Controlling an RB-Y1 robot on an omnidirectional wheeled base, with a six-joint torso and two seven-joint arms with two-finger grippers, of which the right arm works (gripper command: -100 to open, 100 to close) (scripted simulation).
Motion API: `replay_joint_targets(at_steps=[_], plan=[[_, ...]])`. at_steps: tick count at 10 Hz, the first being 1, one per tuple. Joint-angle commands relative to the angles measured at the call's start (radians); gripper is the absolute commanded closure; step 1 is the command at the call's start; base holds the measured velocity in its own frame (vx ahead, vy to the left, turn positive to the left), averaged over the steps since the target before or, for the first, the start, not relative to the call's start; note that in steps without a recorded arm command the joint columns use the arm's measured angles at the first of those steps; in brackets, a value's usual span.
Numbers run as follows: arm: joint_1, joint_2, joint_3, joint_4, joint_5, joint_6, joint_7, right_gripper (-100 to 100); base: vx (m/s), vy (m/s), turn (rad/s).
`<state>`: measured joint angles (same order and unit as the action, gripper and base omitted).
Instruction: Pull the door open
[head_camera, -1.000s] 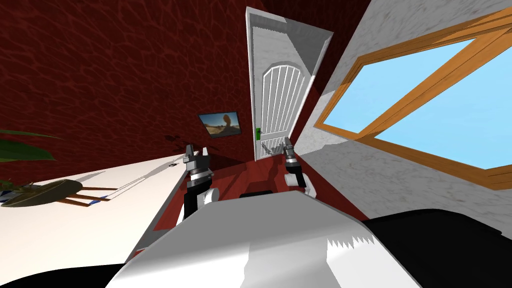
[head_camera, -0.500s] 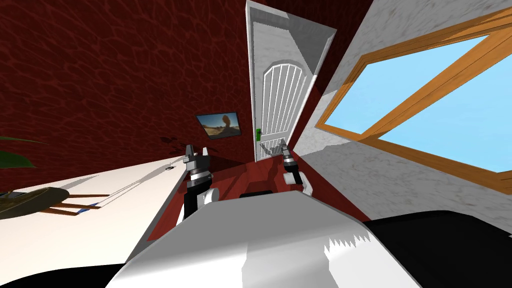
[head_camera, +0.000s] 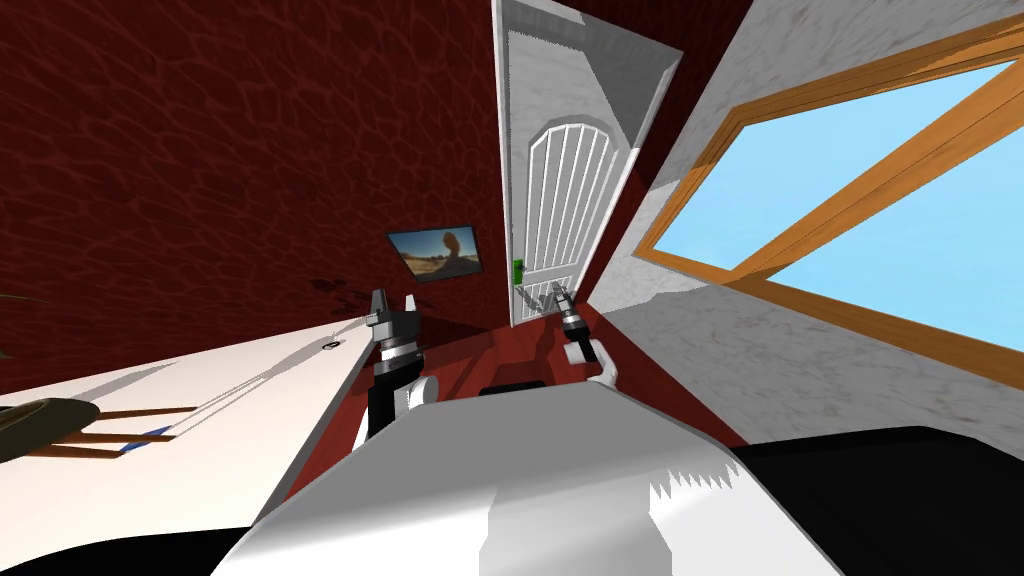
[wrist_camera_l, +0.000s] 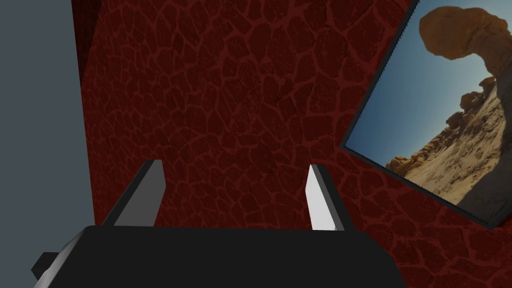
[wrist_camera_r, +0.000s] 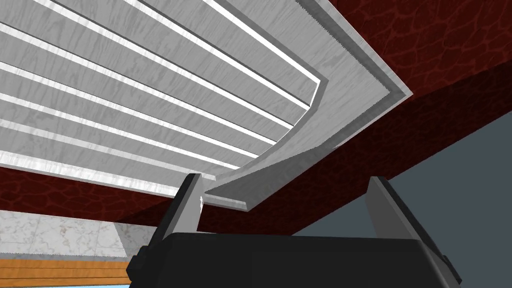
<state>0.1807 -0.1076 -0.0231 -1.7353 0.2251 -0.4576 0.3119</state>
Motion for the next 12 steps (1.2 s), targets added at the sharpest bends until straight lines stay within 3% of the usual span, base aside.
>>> replay_joint_targets(at_steps=[1,8,9,12], plan=[[-0.027,-0.012,-0.003,0.05,0.021,-0.007,0.032,-100,0.096,0.025,-0.021],[-0.147,-0.048,-0.011,0.272,0.115,-0.028,0.17,-100,0.095,0.031,-0.022],[-0.147,-0.048,-0.011,0.276,0.115,-0.028,0.17,-100,0.061,0.025,-0.009],[-0.197,-0.062,-0.014,0.369,0.155,-0.037,0.228,-100,0.076,0.026,-0.019]])
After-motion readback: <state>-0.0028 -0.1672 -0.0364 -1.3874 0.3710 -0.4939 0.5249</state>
